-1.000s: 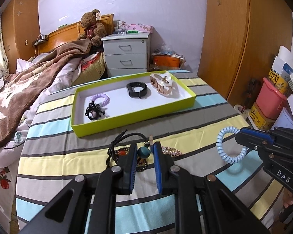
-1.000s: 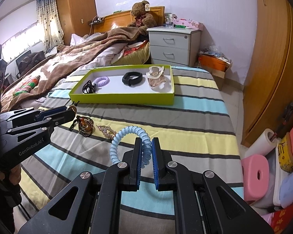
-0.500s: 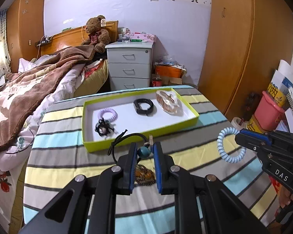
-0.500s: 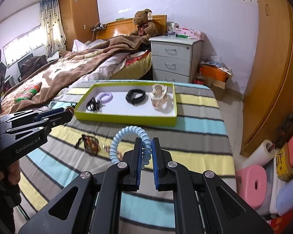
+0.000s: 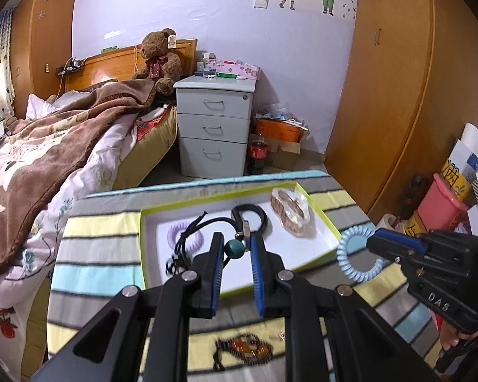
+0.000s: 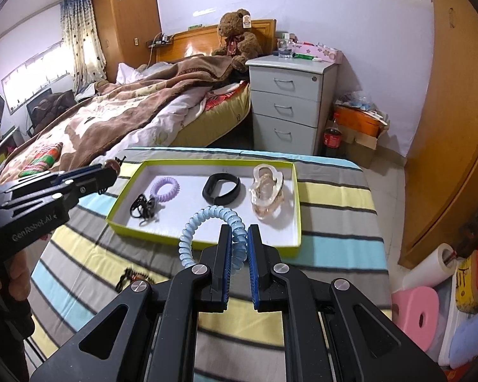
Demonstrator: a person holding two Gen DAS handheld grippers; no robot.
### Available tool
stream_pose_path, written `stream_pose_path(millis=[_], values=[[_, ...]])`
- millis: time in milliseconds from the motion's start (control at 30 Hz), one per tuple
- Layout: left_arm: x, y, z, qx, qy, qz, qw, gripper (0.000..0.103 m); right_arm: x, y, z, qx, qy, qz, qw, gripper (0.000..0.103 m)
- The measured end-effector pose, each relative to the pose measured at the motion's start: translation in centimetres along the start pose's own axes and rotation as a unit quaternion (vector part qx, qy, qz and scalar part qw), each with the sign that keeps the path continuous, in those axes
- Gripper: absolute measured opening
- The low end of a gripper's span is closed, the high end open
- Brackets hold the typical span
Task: Organize jewelry
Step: 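Carry the blue coil and black beaded hair tie into the green box with both tools, then open the left tool to drop the black hair tie while the right tool releases the coil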
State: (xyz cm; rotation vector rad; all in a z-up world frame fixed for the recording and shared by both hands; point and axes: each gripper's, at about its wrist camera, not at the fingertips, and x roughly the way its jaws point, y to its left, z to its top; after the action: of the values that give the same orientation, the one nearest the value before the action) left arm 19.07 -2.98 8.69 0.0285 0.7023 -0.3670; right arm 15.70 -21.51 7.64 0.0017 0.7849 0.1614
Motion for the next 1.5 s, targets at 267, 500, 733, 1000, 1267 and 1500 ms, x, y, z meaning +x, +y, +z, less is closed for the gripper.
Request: stream_pose_path(millis=[267,500,733,1000,1267,1500], values=[[3.2,1.2,2.0,-0.011,0.011,-0.01,0.9998,0.017,3.8,-0.6,2.0,0.012,0.025,0.002,1.0,0.01],[7.3,1.6,2.2,-0.012,0.042,-0.014,0.999,0.018,7.7,-1.1,2.3,0.027,0.053,0.004,0.998,0.01],[10.5,2.2,1.8,-0.02,0.063,-0.018,0.9977,0.017,10.7,-1.7,1.6,0.036,0.079,0.008,0.996,0.01],[12.7,2.5,1.5,-0.022,0.076,-0.012,0.9968,0.018,12.1,-1.9,1.1,0.032,0.093,0.003,0.995,0.01],[14.6,2.1,0.8,-0.014,0.097,-0.001,0.9952,0.018,12.8,-2.2,0.6,0.033,0.102,0.002,0.994,0.01],[15.5,1.8,0.3,-0.014,0.107,-0.003,0.9941,0.018,13.2,-2.4,0.7,0.032,0.103,-0.004,0.994,0.01]])
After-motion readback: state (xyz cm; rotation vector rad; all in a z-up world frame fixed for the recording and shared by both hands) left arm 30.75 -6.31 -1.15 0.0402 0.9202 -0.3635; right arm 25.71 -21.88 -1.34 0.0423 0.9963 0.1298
